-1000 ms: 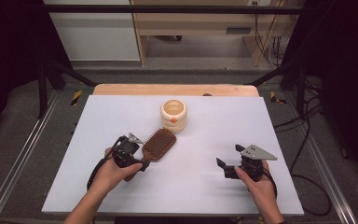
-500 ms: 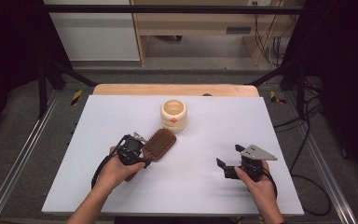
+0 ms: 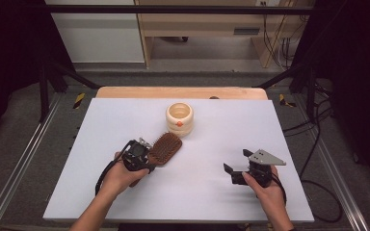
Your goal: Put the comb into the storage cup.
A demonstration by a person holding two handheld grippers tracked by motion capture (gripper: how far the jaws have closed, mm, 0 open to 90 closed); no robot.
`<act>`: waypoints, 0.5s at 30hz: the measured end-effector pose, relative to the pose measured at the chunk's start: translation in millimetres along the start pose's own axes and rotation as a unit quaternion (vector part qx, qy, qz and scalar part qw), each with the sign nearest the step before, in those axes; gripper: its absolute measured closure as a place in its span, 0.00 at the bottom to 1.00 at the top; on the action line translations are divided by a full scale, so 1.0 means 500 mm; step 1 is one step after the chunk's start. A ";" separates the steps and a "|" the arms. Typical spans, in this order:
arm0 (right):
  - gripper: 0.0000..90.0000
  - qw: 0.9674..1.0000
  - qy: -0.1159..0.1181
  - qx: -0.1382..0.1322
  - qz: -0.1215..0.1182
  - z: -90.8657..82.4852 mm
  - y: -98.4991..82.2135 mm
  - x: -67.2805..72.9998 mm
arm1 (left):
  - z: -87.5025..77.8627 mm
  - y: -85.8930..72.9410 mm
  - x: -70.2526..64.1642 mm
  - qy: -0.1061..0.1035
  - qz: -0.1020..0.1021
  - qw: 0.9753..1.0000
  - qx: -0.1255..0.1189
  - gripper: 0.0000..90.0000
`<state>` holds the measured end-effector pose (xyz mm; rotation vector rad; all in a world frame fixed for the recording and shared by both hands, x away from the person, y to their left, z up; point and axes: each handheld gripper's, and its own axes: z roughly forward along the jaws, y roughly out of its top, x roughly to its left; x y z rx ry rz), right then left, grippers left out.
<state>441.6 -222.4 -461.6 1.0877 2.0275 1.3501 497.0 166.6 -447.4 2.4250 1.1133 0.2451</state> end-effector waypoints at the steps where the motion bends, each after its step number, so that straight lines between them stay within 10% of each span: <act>1: 0.08 1.000 0.000 0.000 0.000 0.000 0.000 0.000 | 0.001 0.000 0.000 0.001 0.002 1.000 0.002 0.62; 15: 0.08 1.000 0.000 0.001 -0.001 0.000 0.000 0.000 | 0.011 -0.008 -0.002 0.016 0.008 1.000 0.006 0.72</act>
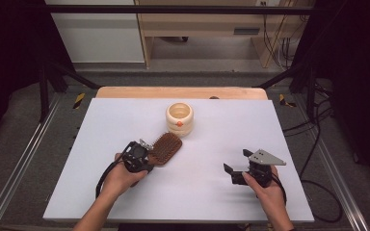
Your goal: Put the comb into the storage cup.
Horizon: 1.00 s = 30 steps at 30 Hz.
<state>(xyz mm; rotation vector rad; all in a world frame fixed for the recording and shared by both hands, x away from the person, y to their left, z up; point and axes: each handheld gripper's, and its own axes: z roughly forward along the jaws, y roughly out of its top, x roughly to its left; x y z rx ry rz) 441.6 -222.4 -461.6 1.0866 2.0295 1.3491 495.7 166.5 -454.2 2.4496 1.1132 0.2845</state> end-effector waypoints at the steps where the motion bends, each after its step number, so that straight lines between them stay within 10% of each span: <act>1: 0.08 1.000 0.000 0.000 0.000 0.000 0.000 0.000 | 0.000 0.000 -0.001 0.002 0.001 1.000 0.001 0.73; 30: 0.08 1.000 0.003 0.002 0.002 0.001 -0.001 0.000 | -0.007 -0.010 0.005 -0.006 0.004 1.000 0.000 0.80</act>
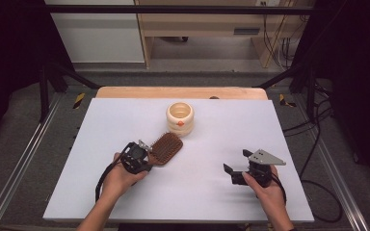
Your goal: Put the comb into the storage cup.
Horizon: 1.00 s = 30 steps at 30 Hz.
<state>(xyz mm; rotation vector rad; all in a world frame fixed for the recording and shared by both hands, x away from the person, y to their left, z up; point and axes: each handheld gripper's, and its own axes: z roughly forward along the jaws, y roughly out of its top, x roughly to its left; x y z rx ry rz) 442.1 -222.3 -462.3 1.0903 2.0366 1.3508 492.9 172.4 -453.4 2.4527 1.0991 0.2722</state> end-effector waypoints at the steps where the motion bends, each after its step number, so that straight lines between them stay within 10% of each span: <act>1: 0.08 1.000 0.000 0.000 0.000 0.000 0.000 0.000 | -0.002 -0.003 0.002 -0.001 0.002 1.000 0.001 0.80; 14: 0.08 1.000 0.001 0.005 -0.005 0.004 -0.001 0.002 | -0.034 -0.060 0.029 0.007 0.003 1.000 -0.001 0.80; 30: 0.08 1.000 0.002 0.005 -0.005 0.004 -0.001 0.004 | -0.068 -0.117 0.032 0.039 -0.029 0.991 -0.121 0.80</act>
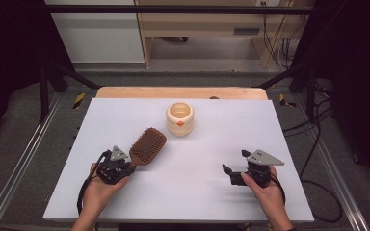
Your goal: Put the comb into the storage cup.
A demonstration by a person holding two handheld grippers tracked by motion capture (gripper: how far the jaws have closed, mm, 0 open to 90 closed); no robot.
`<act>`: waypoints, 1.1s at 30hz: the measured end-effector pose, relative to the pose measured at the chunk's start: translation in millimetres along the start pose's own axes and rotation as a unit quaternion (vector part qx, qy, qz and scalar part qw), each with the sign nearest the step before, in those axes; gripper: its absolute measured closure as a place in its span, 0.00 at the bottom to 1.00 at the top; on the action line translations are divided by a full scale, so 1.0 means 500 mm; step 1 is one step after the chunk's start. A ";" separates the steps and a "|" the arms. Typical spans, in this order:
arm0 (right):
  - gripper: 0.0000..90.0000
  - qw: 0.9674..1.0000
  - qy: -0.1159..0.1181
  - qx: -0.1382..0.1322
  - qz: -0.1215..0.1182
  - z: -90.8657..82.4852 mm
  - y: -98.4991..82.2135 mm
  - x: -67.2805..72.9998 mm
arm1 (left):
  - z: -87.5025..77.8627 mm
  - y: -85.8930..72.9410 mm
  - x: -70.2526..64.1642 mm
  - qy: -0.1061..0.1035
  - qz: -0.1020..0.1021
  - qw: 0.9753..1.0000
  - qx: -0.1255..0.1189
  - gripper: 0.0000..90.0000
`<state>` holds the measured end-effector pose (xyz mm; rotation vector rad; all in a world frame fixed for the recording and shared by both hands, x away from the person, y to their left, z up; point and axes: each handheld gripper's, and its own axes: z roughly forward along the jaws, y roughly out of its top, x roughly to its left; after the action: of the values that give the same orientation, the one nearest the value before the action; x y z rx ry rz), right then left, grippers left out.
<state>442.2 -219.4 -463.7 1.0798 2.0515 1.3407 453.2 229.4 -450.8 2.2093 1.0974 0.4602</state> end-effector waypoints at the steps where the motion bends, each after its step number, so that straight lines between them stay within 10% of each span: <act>1: 0.08 1.000 0.001 0.000 -0.001 0.000 0.000 0.001 | -0.001 -0.003 0.000 0.002 0.000 1.000 -0.011 0.80; 8: 0.08 1.000 0.010 -0.007 0.004 0.001 0.003 0.007 | -0.014 -0.006 -0.007 0.006 0.002 0.998 -0.066 0.80; 33: 0.08 0.994 0.063 -0.069 0.048 -0.001 0.044 0.062 | -0.028 0.004 -0.056 -0.028 0.003 0.990 -0.137 0.80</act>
<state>431.6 -189.7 -442.2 1.0708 1.9824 1.6110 429.8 211.5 -440.0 1.9733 0.9376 0.5158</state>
